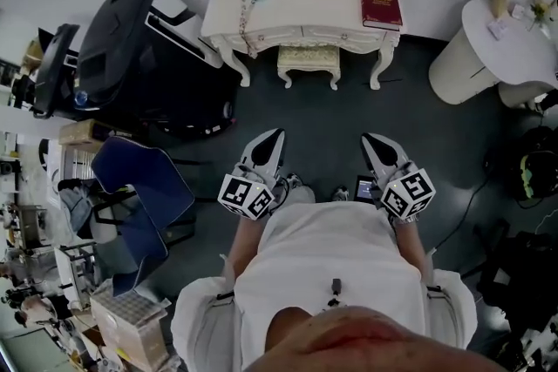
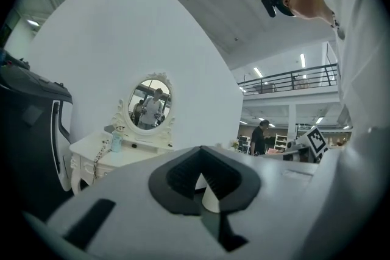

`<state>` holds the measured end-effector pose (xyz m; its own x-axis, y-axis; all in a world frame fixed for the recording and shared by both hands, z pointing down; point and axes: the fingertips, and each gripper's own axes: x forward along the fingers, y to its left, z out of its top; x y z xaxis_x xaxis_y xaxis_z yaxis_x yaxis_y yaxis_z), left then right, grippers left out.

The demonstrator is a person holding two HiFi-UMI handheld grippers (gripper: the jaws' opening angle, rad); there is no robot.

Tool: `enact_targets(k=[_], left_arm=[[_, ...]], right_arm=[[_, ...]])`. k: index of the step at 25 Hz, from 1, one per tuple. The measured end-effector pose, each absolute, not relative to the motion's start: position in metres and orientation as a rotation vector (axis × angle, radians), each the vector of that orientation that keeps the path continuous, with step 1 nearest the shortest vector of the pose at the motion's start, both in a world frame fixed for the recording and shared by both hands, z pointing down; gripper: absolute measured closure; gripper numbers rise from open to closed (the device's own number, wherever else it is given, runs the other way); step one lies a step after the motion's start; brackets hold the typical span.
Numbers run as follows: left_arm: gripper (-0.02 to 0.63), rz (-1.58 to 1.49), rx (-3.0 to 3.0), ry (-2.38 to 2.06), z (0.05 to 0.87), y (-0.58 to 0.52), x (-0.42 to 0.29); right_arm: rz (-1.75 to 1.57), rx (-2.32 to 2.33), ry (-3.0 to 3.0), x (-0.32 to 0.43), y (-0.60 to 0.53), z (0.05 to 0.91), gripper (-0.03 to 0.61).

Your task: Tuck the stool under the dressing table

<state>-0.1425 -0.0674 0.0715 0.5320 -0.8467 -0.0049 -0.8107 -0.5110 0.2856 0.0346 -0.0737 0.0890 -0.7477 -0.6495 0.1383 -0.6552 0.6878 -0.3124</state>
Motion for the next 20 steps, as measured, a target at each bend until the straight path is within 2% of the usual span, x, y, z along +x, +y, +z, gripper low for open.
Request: enact_targets(k=[6, 15, 20], left_arm=[[0.607, -0.24, 2.647, -1.266, 0.069, -0.064, -0.172], [0.607, -0.185, 2.669, -1.113, 0.087, -0.047, -0.271], [0.607, -0.237, 2.566, -1.123, 0.107, -0.03, -0.309]], right_arm=[[0.591, 1.294, -2.828, -0.003, -0.053, 0.089, 0.572], [0.619, 1.483, -2.786, -0.112, -0.047, 0.088, 0.572], [0.609, 1.499, -2.753, -0.147, -0.03, 0.092, 0.572]])
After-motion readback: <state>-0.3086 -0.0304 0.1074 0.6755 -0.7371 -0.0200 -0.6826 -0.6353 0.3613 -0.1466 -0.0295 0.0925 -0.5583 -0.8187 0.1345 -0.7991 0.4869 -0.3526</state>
